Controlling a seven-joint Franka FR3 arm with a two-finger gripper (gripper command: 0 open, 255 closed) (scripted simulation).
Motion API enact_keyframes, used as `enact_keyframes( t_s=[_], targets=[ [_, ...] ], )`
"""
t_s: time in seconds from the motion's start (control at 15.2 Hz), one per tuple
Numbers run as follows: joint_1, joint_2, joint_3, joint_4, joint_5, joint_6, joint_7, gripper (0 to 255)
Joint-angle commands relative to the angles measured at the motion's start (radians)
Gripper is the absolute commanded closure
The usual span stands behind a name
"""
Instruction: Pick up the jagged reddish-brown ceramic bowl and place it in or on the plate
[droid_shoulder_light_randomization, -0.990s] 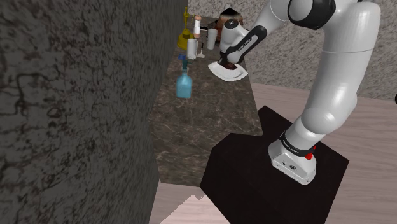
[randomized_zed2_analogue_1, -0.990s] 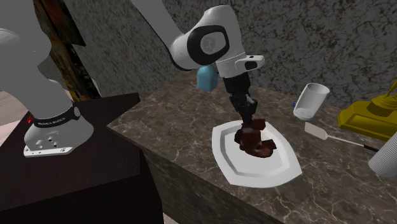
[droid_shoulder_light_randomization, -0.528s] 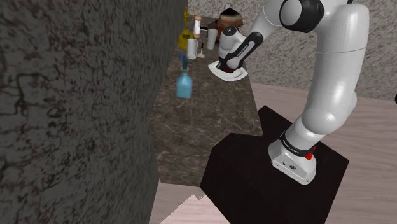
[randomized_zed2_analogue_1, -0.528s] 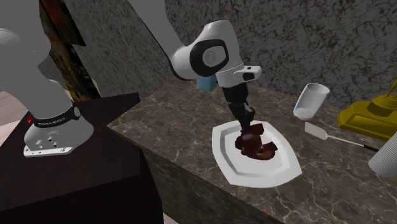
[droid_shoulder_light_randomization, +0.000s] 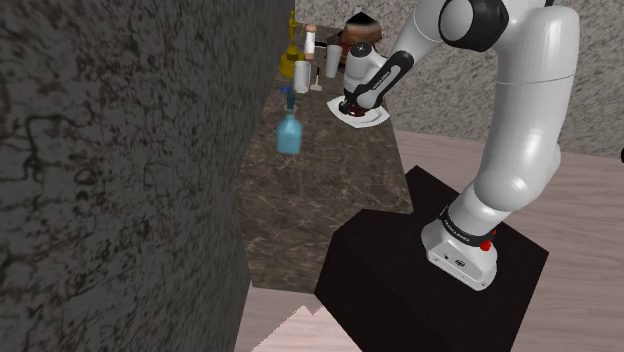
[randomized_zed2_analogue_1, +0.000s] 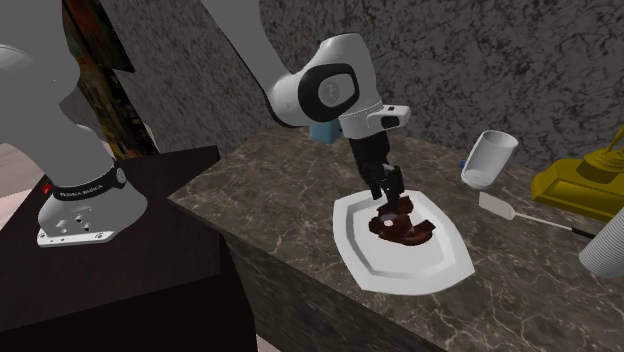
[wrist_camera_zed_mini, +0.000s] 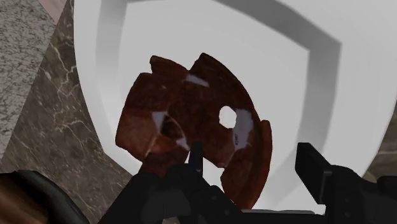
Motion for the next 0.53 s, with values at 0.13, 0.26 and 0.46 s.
enact_keyframes(
  t_s=[0.13,0.26,0.46],
  targets=[
    [0.000,0.000,0.000,0.000,0.000,0.000,0.000,0],
    [0.008,-0.036,0.002,-0.020,0.000,-0.019,-0.002,0],
    [0.028,-0.134,0.010,-0.067,0.005,-0.078,-0.010,0]
  ],
)
